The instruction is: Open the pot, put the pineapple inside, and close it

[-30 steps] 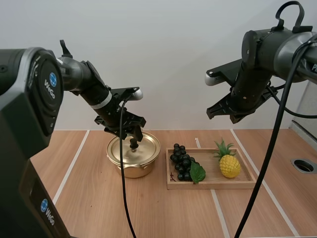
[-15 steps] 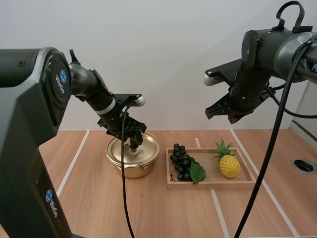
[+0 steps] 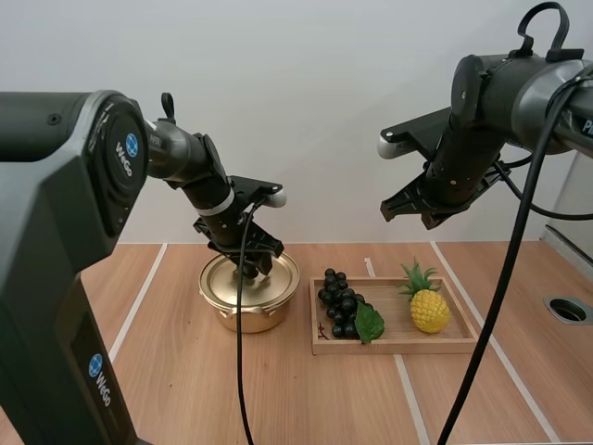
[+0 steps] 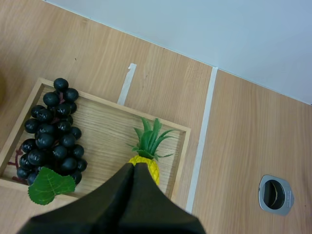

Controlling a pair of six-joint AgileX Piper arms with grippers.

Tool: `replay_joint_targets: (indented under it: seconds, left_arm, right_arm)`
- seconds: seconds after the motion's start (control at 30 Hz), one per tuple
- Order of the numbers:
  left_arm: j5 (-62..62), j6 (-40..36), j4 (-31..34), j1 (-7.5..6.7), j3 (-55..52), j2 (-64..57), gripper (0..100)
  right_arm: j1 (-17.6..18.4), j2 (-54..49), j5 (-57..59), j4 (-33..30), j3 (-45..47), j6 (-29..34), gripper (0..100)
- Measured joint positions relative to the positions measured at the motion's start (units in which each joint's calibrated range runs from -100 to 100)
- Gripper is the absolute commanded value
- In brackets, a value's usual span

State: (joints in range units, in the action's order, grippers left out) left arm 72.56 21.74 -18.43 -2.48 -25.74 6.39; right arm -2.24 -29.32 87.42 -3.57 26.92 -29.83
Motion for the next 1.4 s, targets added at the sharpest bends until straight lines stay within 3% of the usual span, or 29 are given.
replay_joint_targets:
  seconds: [0.2, 0.3, 0.43, 0.5, 1.3, 1.4]
  left_arm:
    - [-0.21, -0.57, 1.46, 0.00, 0.00, 0.00, 79]
    - [-0.33, -0.95, 1.58, 0.00, 0.00, 0.00, 70]
    - [2.28, -1.73, 1.45, 0.00, 0.26, 0.00, 31]
    - [4.48, -2.02, 1.16, 0.00, 0.26, 0.00, 2]
    - [12.95, -2.02, 2.18, 0.00, 5.67, -5.37, 0]
    - [13.28, -1.31, 2.62, 0.00, 10.18, -17.21, 0]
  right_arm:
    - [0.00, 0.00, 0.01, 0.09, 0.00, -0.10, 0]
    - [0.00, 0.00, 0.01, 0.09, 0.00, -0.10, 0]
    - [0.00, 0.00, 0.01, 0.09, 0.00, -0.10, 0]
    - [0.00, 0.00, 0.01, 0.09, 0.00, -0.10, 0]
    - [-0.08, 0.00, 0.40, -2.46, 2.89, 0.79, 0]
    - [-2.47, 0.05, -5.02, -2.89, 7.33, 1.80, 10]
